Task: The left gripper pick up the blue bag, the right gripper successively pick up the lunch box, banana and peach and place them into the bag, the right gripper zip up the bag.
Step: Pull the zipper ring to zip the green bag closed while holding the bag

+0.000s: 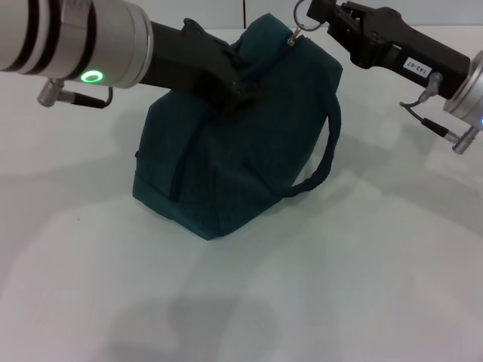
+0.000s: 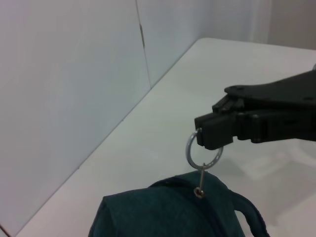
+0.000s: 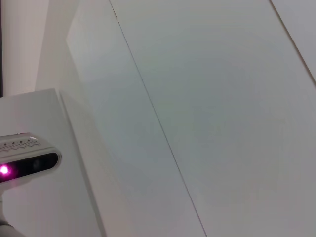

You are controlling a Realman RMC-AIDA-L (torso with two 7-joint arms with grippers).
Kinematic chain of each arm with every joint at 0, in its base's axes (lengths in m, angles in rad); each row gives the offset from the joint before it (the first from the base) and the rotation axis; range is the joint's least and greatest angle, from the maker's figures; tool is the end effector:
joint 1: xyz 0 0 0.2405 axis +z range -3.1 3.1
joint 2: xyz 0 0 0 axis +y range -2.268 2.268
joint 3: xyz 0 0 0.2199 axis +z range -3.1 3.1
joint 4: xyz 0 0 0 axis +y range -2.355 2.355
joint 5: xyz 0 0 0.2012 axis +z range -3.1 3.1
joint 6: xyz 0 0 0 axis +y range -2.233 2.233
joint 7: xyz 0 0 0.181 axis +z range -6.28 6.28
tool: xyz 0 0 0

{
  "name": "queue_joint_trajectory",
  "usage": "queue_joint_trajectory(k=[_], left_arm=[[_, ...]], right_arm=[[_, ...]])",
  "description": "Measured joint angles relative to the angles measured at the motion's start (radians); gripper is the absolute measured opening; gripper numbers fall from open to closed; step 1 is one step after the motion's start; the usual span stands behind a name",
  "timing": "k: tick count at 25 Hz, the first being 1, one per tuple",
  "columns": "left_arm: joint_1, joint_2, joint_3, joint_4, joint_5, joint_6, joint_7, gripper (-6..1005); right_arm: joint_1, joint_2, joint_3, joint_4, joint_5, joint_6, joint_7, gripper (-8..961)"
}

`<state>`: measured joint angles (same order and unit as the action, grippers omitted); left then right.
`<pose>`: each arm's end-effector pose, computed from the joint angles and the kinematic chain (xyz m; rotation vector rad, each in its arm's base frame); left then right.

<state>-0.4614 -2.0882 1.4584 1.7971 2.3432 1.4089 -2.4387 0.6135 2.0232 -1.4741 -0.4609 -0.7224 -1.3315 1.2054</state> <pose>-0.0636 0.3278 0.0113 -2.6543 -0.3586 -0.0490 0.1094 0.3668 -0.0099 -2.3703 0.5745 1.4090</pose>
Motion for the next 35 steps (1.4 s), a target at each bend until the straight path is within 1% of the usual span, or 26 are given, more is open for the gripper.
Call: queue_joint_trajectory(k=[7,13,22,28,32,35], left_arm=[[-0.004,0.002,0.004,0.000,0.001,0.001,0.021,254],[-0.003,0.001,0.005,0.000,0.002,0.001,0.035,76],[-0.005,0.002,0.004,0.002,0.001,0.001,0.050,43],[-0.007,0.003,-0.003,0.009,-0.006,0.001,0.060,43],[-0.008,0.003,-0.012,0.021,-0.011,0.001,0.072,44],[-0.010,0.002,-0.020,0.026,-0.016,-0.001,0.081,44]], right_arm=[[0.000,0.000,0.000,0.001,0.000,0.000,0.000,18],[0.000,0.000,0.004,0.001,0.000,-0.001,0.000,18],[-0.012,-0.002,0.011,0.017,0.026,0.008,-0.002,18],[-0.018,-0.007,0.082,0.081,0.036,0.018,-0.007,18],[-0.024,-0.009,0.132,0.124,0.033,0.056,-0.008,18],[-0.026,-0.010,0.133,0.139,0.032,0.116,-0.008,18]])
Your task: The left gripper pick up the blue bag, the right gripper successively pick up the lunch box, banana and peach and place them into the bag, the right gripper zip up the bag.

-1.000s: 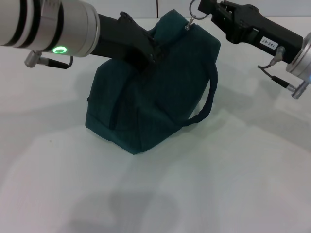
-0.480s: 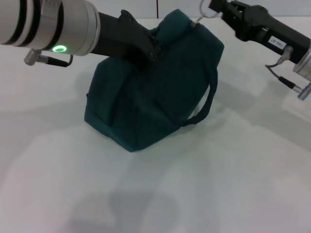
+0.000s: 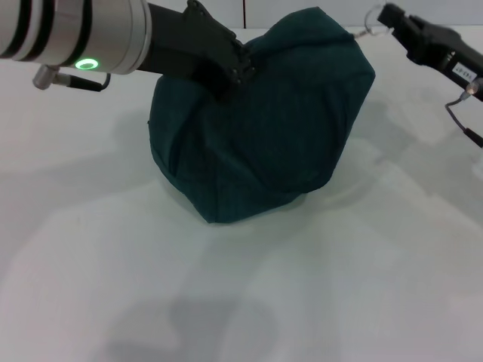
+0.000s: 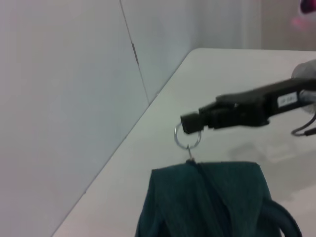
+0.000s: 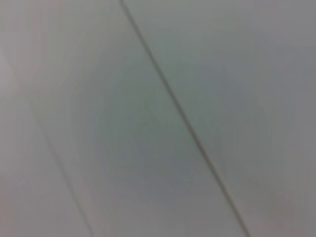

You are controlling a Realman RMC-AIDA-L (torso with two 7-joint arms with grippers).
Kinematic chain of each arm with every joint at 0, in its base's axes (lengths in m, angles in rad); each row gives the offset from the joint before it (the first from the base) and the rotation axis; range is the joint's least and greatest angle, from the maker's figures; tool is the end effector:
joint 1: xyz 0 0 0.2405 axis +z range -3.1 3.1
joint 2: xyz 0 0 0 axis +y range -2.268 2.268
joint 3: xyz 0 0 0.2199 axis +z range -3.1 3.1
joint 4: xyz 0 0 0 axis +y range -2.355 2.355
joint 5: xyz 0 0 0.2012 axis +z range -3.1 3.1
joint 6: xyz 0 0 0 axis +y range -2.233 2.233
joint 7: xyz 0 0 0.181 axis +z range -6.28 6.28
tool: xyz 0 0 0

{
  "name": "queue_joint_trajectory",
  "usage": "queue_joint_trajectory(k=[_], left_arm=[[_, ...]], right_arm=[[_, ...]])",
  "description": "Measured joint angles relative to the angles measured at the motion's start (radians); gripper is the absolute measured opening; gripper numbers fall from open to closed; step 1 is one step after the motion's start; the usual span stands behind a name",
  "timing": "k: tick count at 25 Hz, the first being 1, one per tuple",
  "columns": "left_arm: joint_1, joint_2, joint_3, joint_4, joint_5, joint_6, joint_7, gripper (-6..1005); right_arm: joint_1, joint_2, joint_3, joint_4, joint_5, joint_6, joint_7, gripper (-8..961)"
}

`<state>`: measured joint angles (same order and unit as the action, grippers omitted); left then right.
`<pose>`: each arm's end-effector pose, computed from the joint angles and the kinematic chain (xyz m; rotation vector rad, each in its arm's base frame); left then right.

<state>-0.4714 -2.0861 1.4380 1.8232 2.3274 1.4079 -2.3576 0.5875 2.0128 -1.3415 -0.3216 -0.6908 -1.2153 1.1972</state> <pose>-0.0540 0.3293 0.0192 -2.6487 -0.2213 -0.0635 0.1766 0.3900 0.0044 -2.0997 0.8360 1.2768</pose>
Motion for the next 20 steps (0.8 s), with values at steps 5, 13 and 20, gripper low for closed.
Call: queue_joint_trajectory(k=[5,13,20], left_arm=[[-0.001,-0.001,-0.016,-0.007,-0.040,-0.024,0.023,44],[0.003,-0.002,-0.037,-0.072,-0.072,-0.073,0.057,47],[0.009,-0.003,-0.028,-0.149,-0.072,-0.175,0.075,52]], right_arm=[[0.002,0.000,-0.015,0.017,-0.004,0.085,0.001,19],[-0.003,0.000,-0.019,0.012,-0.005,0.094,0.000,19],[-0.065,-0.002,0.024,-0.011,-0.002,0.020,-0.011,144]])
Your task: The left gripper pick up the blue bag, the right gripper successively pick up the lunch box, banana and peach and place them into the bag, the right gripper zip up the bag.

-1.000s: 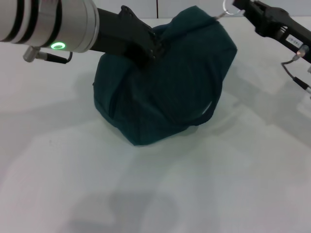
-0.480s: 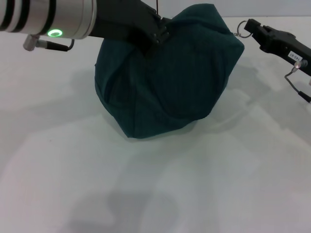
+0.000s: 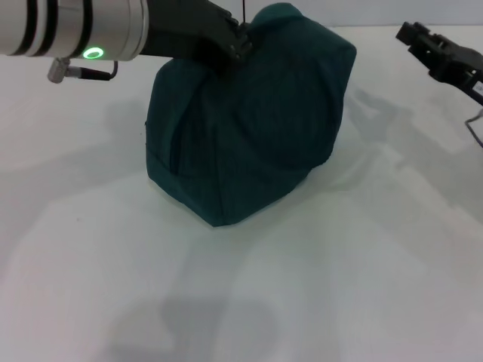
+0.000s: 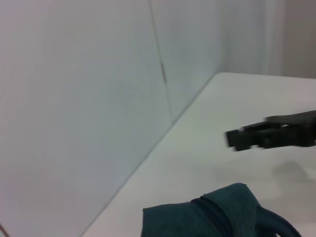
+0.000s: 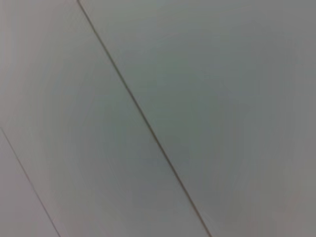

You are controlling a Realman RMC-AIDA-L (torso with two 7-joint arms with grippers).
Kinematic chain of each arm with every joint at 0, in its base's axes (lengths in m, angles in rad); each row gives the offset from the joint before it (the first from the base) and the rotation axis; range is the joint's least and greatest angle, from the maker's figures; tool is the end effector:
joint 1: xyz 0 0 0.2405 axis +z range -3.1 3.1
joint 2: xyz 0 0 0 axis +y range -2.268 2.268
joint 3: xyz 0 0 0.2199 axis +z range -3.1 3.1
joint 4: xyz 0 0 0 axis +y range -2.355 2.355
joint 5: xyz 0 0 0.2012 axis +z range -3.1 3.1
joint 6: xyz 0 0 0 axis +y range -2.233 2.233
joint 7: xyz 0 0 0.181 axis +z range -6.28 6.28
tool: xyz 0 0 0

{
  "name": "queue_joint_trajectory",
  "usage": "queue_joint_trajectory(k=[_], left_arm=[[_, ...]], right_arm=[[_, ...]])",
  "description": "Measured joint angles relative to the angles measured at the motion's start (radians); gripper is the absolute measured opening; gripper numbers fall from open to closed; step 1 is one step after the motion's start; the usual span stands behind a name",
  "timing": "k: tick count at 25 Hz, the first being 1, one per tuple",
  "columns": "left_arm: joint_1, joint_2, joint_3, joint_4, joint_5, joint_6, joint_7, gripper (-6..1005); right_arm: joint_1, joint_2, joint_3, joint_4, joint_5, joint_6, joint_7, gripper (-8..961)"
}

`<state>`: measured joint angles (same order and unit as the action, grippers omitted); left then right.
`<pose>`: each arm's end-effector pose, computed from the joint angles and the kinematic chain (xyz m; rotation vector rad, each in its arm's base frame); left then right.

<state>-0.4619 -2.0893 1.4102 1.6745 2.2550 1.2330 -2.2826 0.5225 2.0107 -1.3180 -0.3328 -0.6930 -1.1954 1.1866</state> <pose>-0.0661 0.3553 0.0159 -2.5823 -0.2920 -0.1971 0.2036 0.3828 0.0104 -2.0278 0.8809 1.2312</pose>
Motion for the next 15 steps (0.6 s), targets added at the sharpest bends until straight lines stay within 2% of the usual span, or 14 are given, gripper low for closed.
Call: queue_joint_trajectory(k=[2,7,12,15], left_arm=[[0.004,0.000,0.001,-0.006,-0.002,-0.020,-0.006,53],[0.046,-0.001,-0.001,-0.006,-0.077,-0.092,-0.026,57],[0.102,0.001,-0.049,-0.007,-0.206,-0.116,0.003,224],[0.175,0.001,-0.080,-0.011,-0.334,-0.106,0.102,336]], right_arm=[[-0.019,-0.001,0.001,-0.010,0.000,-0.016,-0.005,206],[-0.062,-0.005,0.002,-0.024,-0.001,-0.039,-0.006,439],[-0.096,-0.020,0.002,-0.032,-0.002,-0.119,-0.005,646],[-0.129,-0.041,-0.001,-0.060,-0.011,-0.218,-0.003,706]])
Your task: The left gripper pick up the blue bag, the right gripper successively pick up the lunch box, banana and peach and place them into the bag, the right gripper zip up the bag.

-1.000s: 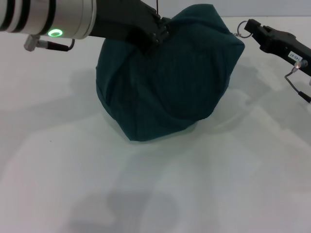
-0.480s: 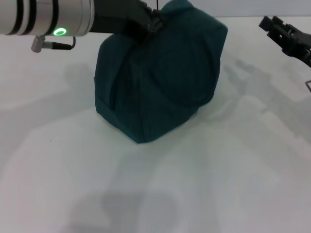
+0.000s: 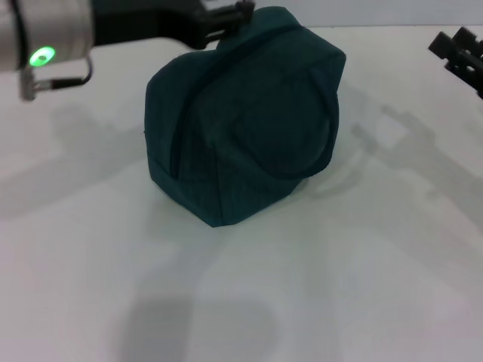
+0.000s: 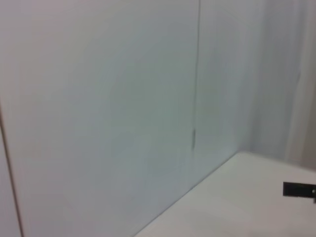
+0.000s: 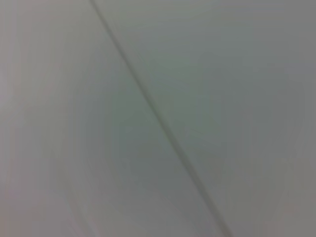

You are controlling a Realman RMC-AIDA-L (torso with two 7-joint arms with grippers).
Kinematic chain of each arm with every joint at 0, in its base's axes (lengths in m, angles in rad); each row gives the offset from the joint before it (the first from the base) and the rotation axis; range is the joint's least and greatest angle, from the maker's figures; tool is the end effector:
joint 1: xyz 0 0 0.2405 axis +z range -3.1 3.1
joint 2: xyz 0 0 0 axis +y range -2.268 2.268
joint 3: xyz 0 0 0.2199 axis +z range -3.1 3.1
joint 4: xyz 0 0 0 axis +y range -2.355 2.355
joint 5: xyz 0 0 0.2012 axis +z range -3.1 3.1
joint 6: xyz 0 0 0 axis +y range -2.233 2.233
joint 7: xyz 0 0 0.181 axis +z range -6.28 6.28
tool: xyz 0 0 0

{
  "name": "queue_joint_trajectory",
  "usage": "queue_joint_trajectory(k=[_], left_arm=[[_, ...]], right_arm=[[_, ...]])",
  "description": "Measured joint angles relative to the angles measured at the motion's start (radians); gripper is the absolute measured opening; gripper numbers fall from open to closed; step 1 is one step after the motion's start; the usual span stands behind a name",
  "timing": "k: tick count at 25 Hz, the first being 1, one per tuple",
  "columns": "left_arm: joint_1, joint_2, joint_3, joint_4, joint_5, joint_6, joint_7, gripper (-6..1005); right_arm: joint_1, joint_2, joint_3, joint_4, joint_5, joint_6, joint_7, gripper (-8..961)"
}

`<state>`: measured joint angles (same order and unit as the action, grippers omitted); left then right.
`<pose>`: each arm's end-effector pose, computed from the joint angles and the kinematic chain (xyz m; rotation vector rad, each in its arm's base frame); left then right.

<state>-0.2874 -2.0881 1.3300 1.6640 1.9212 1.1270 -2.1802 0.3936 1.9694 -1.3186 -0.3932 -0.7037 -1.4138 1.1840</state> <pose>-0.0812 0.3487 0.0460 -2.4706 -0.4699 -0.5764 0.2116 0.3434 0.0391 -2.0655 0.7561 1.3524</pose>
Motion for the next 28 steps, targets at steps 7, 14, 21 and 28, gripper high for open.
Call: queue_joint_trajectory(k=[7,14,21,28], left_arm=[[0.219,0.001,-0.064,-0.074,-0.287,0.118,0.355,565],[0.332,0.001,-0.175,-0.350,-0.459,0.317,0.751,816],[0.331,0.000,-0.258,-0.839,-0.498,0.395,1.169,868],[0.291,0.002,-0.320,-0.997,-0.501,0.417,1.271,868]], right_arm=[[-0.094,-0.044,0.003,-0.183,-0.252,-0.256,-0.022,847],[-0.166,-0.013,0.005,-0.219,-0.522,-0.323,-0.148,872],[-0.214,0.029,0.026,-0.138,-0.569,-0.213,-0.312,872],[-0.196,0.032,0.029,-0.060,-0.572,-0.153,-0.365,872]])
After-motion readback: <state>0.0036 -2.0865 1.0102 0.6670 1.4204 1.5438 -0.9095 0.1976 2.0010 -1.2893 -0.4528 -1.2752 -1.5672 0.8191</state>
